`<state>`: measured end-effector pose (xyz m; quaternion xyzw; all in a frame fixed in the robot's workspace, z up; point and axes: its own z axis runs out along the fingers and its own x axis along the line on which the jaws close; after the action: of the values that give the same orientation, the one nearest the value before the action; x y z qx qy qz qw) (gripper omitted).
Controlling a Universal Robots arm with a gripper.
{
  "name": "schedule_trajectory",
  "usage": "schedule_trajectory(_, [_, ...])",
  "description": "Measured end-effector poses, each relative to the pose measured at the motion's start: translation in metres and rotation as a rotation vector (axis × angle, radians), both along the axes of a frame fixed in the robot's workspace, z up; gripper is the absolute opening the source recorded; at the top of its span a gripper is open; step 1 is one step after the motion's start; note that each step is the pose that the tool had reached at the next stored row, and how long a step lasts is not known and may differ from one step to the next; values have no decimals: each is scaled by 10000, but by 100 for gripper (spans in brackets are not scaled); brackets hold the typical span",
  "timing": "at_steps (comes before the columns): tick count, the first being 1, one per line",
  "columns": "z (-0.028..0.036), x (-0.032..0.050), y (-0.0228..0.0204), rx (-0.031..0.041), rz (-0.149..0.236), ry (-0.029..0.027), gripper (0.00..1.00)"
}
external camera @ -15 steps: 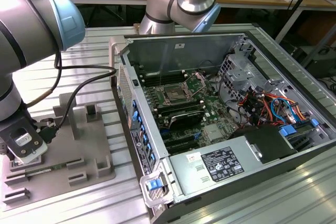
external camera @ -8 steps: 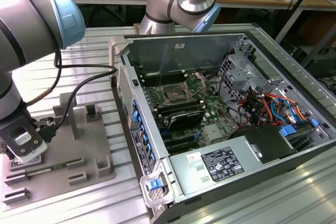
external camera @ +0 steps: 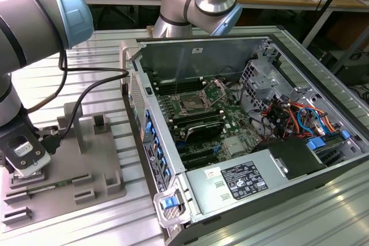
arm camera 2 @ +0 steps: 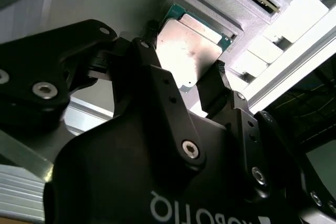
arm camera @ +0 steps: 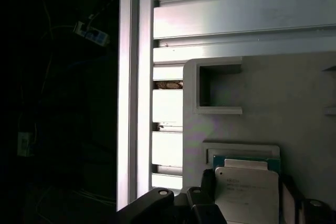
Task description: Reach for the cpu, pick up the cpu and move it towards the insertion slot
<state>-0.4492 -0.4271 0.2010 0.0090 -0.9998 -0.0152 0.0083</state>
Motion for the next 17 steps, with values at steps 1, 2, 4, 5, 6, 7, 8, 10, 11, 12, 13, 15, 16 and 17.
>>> schedule_trajectory(1, [16, 0, 0, 0, -4, -1, 55])
schedule_trajectory(2, [26, 1, 0, 0, -7, -1, 55])
schedule_trajectory(4, [49, 1, 0, 0, -14, 0, 55])
schedule_trajectory(5, [57, 1, 0, 0, -16, 0, 55])
schedule_trajectory(6, [75, 1, 0, 0, -20, 0, 55])
schedule_trajectory(7, [78, 1, 0, 1, -21, -2, 55])
schedule_trajectory(8, [78, 1, 0, 1, -21, -2, 55])
schedule_trajectory(10, [80, 1, 0, 0, -21, -1, 55])
schedule_trajectory(11, [80, 1, 0, 0, -21, 0, 55])
schedule_trajectory(12, [80, 1, 0, 0, -21, 0, 55])
schedule_trajectory(13, [80, 1, 0, 0, -21, -1, 55])
schedule_trajectory(15, [80, 1, 0, 0, -21, -1, 55])
schedule_trajectory(16, [81, 1, 0, 0, -21, -1, 55])
schedule_trajectory(17, [90, 0, 0, -2, -21, 3, 55])
